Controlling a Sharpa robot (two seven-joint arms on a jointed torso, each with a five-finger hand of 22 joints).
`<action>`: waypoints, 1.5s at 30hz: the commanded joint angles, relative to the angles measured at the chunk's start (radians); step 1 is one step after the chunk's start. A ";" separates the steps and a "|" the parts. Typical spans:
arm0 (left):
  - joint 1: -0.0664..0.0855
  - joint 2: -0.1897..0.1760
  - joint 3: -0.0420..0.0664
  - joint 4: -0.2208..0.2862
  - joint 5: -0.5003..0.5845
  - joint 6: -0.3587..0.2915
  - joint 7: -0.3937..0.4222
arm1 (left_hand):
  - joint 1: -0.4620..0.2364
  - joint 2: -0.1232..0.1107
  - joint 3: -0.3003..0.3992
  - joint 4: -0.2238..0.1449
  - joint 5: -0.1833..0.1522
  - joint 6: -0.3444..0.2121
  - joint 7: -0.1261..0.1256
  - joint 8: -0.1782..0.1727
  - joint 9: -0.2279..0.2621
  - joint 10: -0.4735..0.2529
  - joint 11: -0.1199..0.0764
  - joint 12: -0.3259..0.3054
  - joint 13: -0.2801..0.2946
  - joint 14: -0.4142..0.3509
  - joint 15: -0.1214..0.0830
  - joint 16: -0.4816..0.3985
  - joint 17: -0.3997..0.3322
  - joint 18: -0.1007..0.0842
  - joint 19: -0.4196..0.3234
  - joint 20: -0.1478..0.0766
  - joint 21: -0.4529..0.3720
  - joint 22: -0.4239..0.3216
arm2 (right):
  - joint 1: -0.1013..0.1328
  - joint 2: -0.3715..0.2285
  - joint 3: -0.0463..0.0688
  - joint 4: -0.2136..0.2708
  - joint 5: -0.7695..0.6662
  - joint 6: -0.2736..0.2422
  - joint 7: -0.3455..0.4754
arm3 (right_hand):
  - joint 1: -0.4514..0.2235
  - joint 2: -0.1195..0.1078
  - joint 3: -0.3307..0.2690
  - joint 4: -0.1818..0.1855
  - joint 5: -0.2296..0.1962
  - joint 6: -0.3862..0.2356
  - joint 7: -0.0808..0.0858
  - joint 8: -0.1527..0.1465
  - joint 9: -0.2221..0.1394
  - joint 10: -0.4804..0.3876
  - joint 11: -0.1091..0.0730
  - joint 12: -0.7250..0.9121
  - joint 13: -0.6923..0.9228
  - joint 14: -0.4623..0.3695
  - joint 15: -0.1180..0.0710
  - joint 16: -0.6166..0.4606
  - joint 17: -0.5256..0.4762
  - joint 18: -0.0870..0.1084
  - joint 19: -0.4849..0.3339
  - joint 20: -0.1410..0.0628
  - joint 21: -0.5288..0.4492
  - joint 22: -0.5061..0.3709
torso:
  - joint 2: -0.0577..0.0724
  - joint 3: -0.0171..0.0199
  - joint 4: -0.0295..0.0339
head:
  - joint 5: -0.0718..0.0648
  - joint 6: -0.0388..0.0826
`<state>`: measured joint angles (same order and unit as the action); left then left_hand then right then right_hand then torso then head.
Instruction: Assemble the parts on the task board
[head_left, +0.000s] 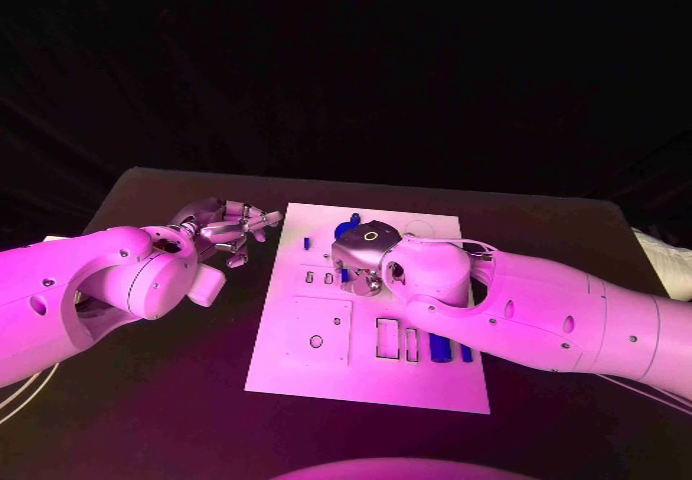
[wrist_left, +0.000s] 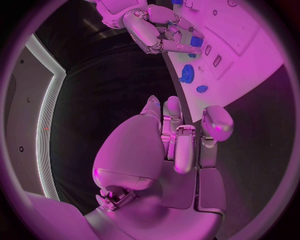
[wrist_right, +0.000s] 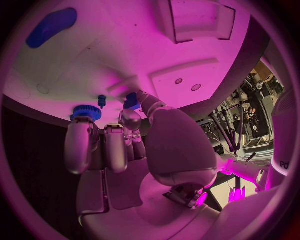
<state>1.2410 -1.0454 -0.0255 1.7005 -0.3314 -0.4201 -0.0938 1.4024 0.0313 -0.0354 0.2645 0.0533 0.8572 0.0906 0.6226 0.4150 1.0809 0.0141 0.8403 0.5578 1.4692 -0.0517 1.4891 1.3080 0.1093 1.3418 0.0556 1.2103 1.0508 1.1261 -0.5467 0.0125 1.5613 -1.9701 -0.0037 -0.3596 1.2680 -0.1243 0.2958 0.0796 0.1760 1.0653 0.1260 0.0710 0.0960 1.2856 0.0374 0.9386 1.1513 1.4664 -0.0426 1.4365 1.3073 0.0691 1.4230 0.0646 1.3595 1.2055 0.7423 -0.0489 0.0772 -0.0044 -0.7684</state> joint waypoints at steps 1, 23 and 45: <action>0.001 0.003 0.001 0.000 0.005 0.020 0.006 | 0.001 -0.005 0.006 0.001 0.002 -0.008 -0.001 -0.005 -0.002 -0.007 0.001 -0.006 -0.001 0.069 0.001 0.000 0.165 -0.001 -0.008 0.002 -0.005 0.000 | -0.002 0.000 -0.001 0.001 -0.011 -0.015 -0.016 | -0.015 -0.006 -0.004 0.016 -0.011 -0.019 0.004 -0.007 -0.006 -0.015 0.004 -0.032 -0.023 0.069 0.009 -0.009 0.126 0.007 -0.009 0.003 -0.009 -0.007 | -0.001 -0.0003 0.0003 | 0.000 0.000; 0.001 0.007 0.001 -0.012 0.005 0.034 0.000 | 0.001 -0.005 0.008 0.002 0.003 -0.010 -0.001 -0.006 -0.003 -0.008 0.001 -0.006 -0.002 0.072 0.002 0.007 0.174 -0.004 -0.003 0.003 0.003 0.012 | -0.018 -0.055 0.001 0.083 -0.021 -0.314 0.031 | -0.037 -0.035 -0.034 0.071 -0.046 -0.050 0.008 -0.002 -0.019 -0.007 0.010 -0.016 -0.022 0.069 0.014 -0.016 0.122 0.008 -0.008 0.009 -0.016 -0.015 | -0.001 0.0015 0.0000 | 0.001 0.003; 0.071 0.149 0.000 -0.084 -0.520 0.538 -0.421 | -0.221 0.027 -0.087 0.027 -0.003 0.038 -0.012 -0.007 -0.036 0.042 -0.006 0.073 0.025 0.086 -0.003 0.039 0.210 -0.015 0.030 0.001 0.050 0.084 | 0.016 -0.412 0.073 0.182 1.040 -0.542 0.419 | 0.016 0.017 -0.058 0.093 0.042 -0.045 0.010 0.001 -0.022 -0.020 0.009 -0.054 -0.061 0.057 0.011 -0.089 0.062 0.024 -0.035 0.006 -0.084 -0.108 | -0.040 0.0243 -0.0355 | 0.034 0.026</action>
<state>1.3088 -0.9093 -0.0249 1.6290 -0.6810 -0.0325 -0.3919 1.1877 0.0564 -0.1152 0.2927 0.0533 0.8865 0.0803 0.6085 0.3756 1.1151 0.0093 0.9048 0.5769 1.4667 -0.0498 1.5226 1.3075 0.1095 1.3642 0.0584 1.2536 1.1260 1.1419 -0.9555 0.0857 1.7454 -1.1660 -0.4963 -0.0150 1.2788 -0.1138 0.2414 0.1766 0.2105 1.0158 0.1339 0.0681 0.0751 1.2555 0.0458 0.8811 1.0895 1.4664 -0.0357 1.3536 1.3077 0.0847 1.3819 0.0736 1.2810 1.0985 0.7096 -0.0315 0.0484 0.0243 -0.7424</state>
